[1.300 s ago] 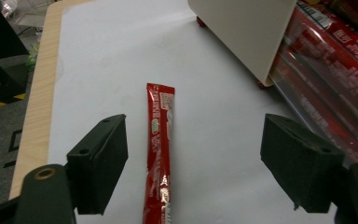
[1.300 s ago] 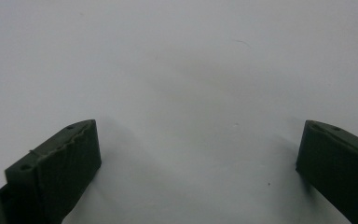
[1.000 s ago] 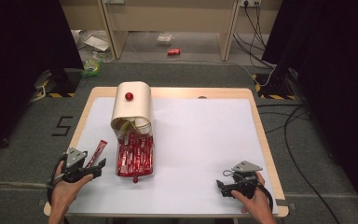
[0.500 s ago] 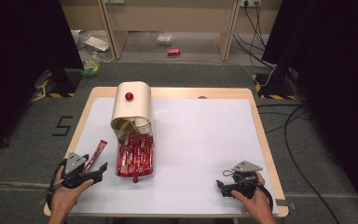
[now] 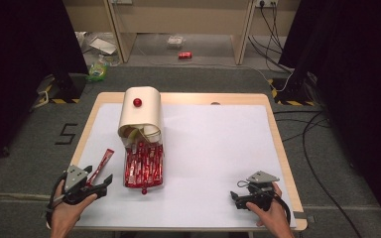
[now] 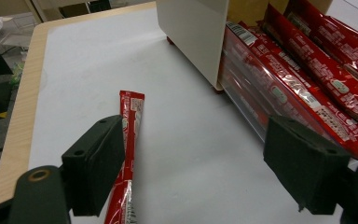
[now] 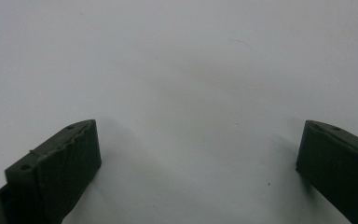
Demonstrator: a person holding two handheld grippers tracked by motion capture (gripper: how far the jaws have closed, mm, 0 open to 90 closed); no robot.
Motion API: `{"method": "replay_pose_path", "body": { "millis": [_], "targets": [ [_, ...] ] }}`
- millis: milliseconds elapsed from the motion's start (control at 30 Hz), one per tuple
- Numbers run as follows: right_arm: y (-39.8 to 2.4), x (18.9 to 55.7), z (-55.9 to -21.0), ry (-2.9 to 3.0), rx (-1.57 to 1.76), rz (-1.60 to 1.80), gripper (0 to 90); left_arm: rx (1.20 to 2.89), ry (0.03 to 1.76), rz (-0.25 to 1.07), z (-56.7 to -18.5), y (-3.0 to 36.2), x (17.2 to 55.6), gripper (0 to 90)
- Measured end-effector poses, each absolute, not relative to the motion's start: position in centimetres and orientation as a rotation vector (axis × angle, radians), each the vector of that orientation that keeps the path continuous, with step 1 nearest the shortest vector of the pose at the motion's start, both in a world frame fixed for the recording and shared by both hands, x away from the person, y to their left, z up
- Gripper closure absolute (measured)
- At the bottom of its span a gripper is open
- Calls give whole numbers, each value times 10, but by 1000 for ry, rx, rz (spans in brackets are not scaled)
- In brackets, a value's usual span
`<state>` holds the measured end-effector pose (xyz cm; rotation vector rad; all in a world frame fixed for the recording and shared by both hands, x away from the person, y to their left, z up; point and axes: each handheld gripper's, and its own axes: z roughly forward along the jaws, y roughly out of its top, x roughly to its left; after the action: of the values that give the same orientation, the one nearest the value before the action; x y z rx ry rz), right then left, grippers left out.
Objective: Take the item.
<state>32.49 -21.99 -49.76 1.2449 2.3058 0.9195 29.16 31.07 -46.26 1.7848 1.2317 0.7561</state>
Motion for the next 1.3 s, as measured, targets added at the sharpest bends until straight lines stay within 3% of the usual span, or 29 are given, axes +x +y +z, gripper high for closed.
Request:
{"method": "replay_pose_path", "body": {
  "millis": [1300],
  "targets": [
    [-220,325,-498,2306,1243,920,2,1782,1166,759,-472,300,258,214]
  ]
}}
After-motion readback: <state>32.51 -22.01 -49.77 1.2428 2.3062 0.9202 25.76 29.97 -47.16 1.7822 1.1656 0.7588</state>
